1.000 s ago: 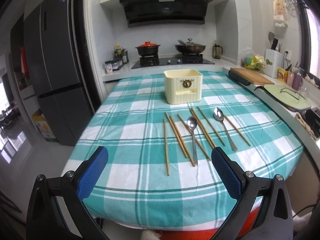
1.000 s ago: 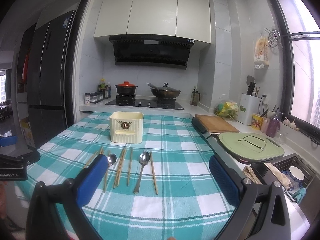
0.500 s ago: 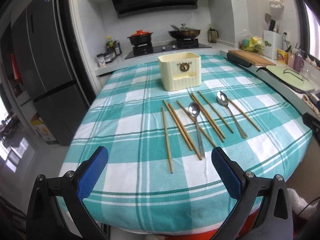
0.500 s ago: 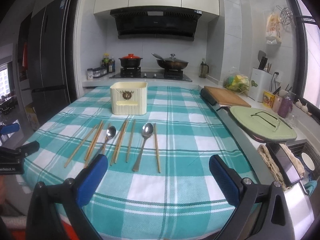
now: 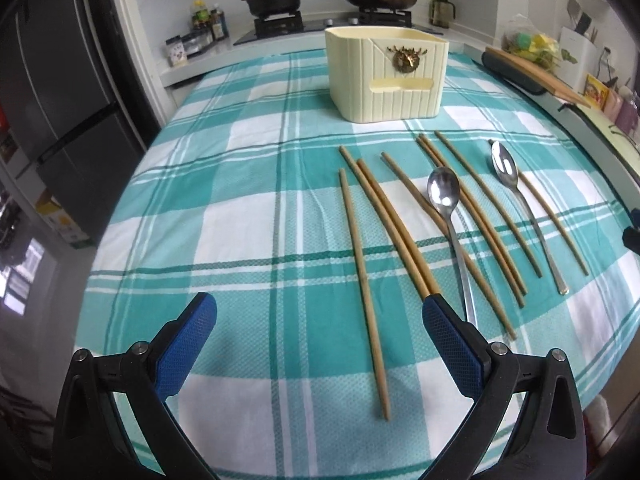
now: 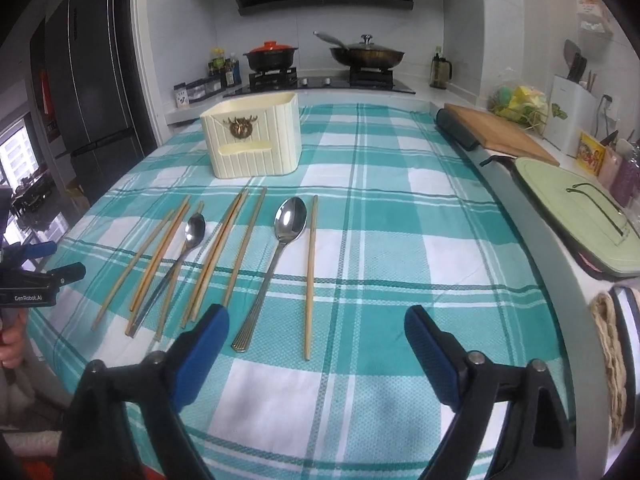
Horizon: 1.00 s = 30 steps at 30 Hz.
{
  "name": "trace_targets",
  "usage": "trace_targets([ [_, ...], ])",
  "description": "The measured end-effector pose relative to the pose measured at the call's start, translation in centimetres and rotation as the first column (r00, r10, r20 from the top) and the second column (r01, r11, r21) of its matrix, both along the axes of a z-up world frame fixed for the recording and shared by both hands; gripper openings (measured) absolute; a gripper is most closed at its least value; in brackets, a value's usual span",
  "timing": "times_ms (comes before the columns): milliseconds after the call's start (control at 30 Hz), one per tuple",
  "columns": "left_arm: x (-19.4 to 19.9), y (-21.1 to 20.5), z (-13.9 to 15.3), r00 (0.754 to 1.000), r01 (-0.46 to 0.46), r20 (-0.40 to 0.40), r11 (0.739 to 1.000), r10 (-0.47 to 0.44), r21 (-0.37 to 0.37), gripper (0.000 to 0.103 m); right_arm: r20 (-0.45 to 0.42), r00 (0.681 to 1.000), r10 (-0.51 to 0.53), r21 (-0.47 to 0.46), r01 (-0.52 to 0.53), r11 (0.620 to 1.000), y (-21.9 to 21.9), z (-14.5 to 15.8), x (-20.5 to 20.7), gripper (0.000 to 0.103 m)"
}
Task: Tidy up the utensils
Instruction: 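Lower the left tool and grasp a single wooden chopstick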
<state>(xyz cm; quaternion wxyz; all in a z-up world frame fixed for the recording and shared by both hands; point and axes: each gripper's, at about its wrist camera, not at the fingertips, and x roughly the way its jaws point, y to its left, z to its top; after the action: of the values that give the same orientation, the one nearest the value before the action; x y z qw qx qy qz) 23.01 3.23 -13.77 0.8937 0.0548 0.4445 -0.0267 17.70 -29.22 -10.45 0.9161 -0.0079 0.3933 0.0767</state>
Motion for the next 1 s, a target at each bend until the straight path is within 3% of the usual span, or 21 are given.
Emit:
trace_targets([
  [133,2.8,0.1,-1.9,0.998,-0.003,-0.061,1.000,0.002,-0.011,0.102,-0.107,0.992,0.064,0.005,-0.064,0.998,0.6,-2.3,3.9,0.066],
  [200,3.9,0.2,-2.7,0.996,-0.007,-0.085,1.000,0.006,-0.006,0.101,-0.150,0.985,0.090,-0.006,-0.092,0.996,1.1,-3.4,5.3,0.062],
  [367,6.2,-0.3,-4.0,0.992,0.017,-0.128,0.999,-0.013,0.036,0.092,-0.239,0.962,0.134,-0.022,-0.144,0.989,1.9,-6.0,9.1,0.052],
  [433,7.1,-0.5,-4.6,0.989,0.029,-0.147,0.998,-0.020,0.060,0.087,-0.271,0.953,0.132,-0.032,-0.146,0.989,1.9,-7.0,10.5,0.040],
  [600,9.4,-0.1,-4.8,0.983,0.053,-0.178,0.998,-0.047,0.029,0.086,-0.288,0.946,0.148,-0.045,-0.168,0.985,2.0,-7.4,14.2,0.032],
  [700,11.0,0.2,-4.8,0.977,0.048,-0.205,0.999,-0.051,-0.019,0.079,-0.301,0.938,0.175,-0.036,-0.195,0.980,2.2,-7.4,16.5,0.028],
  [767,12.0,0.3,-4.7,0.973,0.039,-0.224,0.998,-0.049,-0.047,0.070,-0.313,0.931,0.189,-0.035,-0.210,0.977,2.4,-7.5,18.0,0.023],
  [900,13.2,-0.2,-4.5,0.971,0.050,-0.233,0.998,-0.056,-0.033,0.053,-0.321,0.927,0.196,-0.021,-0.214,0.977,2.5,-7.5,20.4,0.012],
  [967,13.5,-0.6,-4.3,0.969,0.068,-0.236,0.997,-0.076,-0.043,0.027,-0.326,0.925,0.192,0.001,-0.203,0.979,2.4,-7.6,21.4,0.010],
  [1000,13.6,-0.8,-4.2,0.968,0.073,-0.237,0.997,-0.080,-0.038,0.022,-0.326,0.926,0.191,0.011,-0.198,0.980,2.3,-7.6,21.7,0.009],
])
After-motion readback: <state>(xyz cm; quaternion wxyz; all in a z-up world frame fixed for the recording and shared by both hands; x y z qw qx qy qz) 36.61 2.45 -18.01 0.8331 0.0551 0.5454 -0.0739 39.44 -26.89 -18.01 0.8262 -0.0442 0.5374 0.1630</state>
